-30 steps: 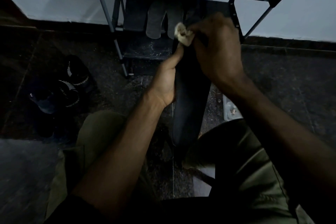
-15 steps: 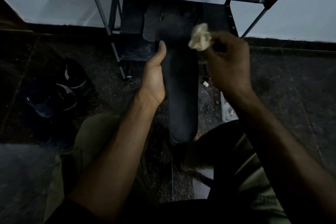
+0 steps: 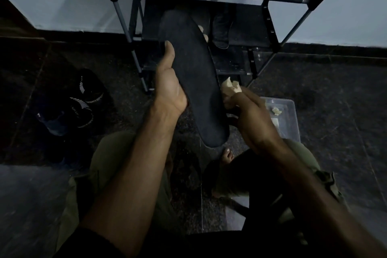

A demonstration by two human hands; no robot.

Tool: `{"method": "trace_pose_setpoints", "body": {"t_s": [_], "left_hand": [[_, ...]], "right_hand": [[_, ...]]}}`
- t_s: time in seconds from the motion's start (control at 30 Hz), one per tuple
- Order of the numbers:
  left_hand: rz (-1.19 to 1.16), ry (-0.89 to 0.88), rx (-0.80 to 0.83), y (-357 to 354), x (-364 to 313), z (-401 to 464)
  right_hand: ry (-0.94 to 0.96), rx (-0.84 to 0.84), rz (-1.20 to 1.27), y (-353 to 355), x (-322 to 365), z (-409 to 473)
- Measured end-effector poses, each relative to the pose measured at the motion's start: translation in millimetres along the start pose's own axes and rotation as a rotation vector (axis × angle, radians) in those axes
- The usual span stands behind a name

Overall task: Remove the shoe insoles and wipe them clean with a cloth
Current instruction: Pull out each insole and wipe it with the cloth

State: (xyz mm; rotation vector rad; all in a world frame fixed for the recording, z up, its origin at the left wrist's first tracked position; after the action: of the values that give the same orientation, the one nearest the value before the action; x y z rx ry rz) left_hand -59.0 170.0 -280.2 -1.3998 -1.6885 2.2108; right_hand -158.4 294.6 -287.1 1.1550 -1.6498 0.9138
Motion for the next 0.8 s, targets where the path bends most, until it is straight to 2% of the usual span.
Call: {"method": "trace_pose_setpoints", "body": {"t_s": [0.1, 0.23, 0.47, 0.57, 0.8], "left_hand": [[0.026, -0.008, -0.003, 1.4, -1.3, 3.2], [0.04, 0.0, -0.067, 7.4, -2.1, 10.0], [0.021, 0.05, -0.119, 9.6, 8.2, 13.0], [0.114, 0.094, -0.085, 8.9, 25.2, 11.5], [0.243, 0.069, -0.18, 9.6, 28.8, 39.8]], "right_hand": [[-0.029, 0.081, 0.063, -6.8, -2.9, 2.5], [0.026, 0.134, 0.149, -12.2, -3.3, 7.8], [0.064, 0.013, 0.143, 9.3, -1.0, 18.2], [0.098, -0.046, 0.09, 25.2, 7.5, 25.3], [0.093, -0.059, 0.03, 48.0, 10.2, 36.6]]}}
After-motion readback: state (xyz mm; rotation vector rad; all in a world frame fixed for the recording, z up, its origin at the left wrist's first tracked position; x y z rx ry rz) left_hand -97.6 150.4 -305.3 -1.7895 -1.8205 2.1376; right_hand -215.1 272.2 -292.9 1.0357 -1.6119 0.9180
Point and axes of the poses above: each hand's wrist, its own z-axis towards the middle knuckle, its own y-axis out of the back of the hand, x = y × z, the point moved 6 cm from there along z, towards the middle knuckle, and after that the axes turned 10 degrees about x, right-handed, at the moved point
